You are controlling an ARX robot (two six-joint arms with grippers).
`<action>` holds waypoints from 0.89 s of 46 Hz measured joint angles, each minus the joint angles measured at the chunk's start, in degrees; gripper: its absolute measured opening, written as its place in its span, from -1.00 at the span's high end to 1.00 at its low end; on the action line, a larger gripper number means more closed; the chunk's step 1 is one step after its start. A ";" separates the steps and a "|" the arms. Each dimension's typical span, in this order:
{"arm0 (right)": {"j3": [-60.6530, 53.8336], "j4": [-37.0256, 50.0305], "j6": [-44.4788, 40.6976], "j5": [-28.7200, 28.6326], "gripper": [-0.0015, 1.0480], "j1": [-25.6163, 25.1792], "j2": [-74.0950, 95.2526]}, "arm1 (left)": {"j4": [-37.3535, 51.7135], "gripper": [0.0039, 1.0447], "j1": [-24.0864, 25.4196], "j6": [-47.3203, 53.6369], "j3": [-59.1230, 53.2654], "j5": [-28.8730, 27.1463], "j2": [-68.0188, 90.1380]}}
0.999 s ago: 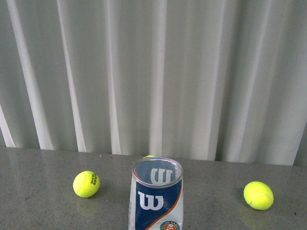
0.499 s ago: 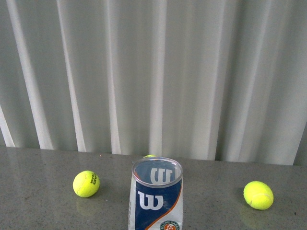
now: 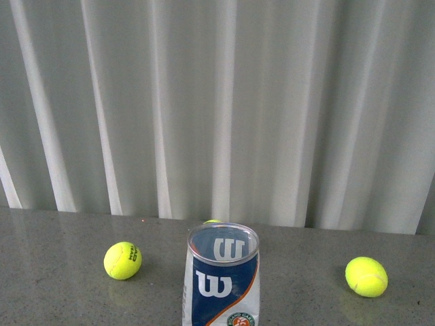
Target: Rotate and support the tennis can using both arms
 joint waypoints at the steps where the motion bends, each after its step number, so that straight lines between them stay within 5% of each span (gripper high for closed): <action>1: 0.00 0.00 0.00 0.00 -0.87 0.00 0.00 | 0.00 -0.35 0.00 0.00 0.00 0.00 0.00; 8: 0.00 0.00 0.00 0.00 -0.87 0.00 0.00 | 0.00 -0.91 0.00 0.02 0.00 0.00 0.00; 41: 0.00 0.00 0.00 0.00 -0.87 0.00 0.00 | 0.00 -0.88 0.00 0.02 0.00 0.00 0.00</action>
